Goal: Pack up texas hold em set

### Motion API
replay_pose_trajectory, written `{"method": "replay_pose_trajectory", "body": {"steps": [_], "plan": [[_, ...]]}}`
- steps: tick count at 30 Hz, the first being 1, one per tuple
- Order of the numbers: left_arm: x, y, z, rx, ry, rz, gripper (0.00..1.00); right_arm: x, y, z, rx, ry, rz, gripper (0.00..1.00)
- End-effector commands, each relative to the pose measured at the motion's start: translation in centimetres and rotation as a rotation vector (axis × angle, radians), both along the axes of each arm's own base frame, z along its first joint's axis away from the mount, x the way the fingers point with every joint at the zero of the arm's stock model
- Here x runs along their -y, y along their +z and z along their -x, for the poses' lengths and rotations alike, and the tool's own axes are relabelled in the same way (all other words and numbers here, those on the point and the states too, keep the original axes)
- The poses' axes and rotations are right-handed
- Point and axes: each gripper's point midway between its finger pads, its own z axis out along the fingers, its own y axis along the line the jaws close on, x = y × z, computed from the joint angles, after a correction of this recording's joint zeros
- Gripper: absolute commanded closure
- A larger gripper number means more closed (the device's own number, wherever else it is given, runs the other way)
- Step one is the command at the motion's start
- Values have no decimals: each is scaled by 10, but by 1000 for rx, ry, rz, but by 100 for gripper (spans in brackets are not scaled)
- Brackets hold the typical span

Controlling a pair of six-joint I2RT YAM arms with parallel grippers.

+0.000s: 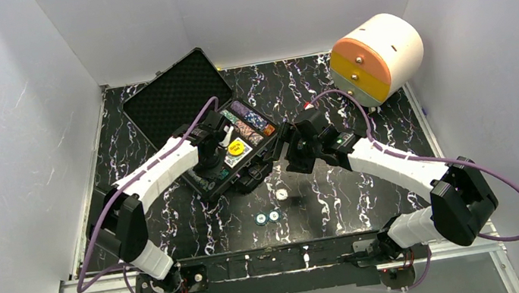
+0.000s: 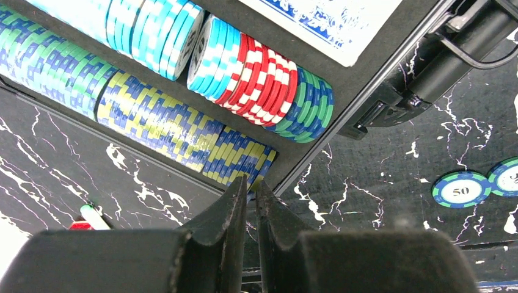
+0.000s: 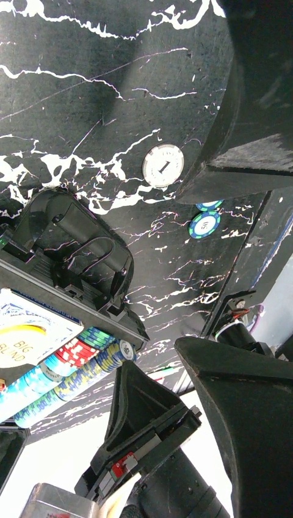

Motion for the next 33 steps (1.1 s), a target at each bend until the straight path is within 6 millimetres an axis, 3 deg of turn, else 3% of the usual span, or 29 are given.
{"method": "replay_pose_trajectory", "body": {"steps": [1,15,23,33], "plan": [[-12,-7,5,-23,26,-35,90,-2,9,-6,26,-11,-13,13],[-19,-22,24,-106,38,-55,97,-4,4,-7,19,3,-4,13],[-11,-31,37,-172,-4,-6,93,-3,-4,-6,7,38,41,12],[16,-29,28,-142,18,133,89,-4,-11,-2,-19,51,50,13]]}}
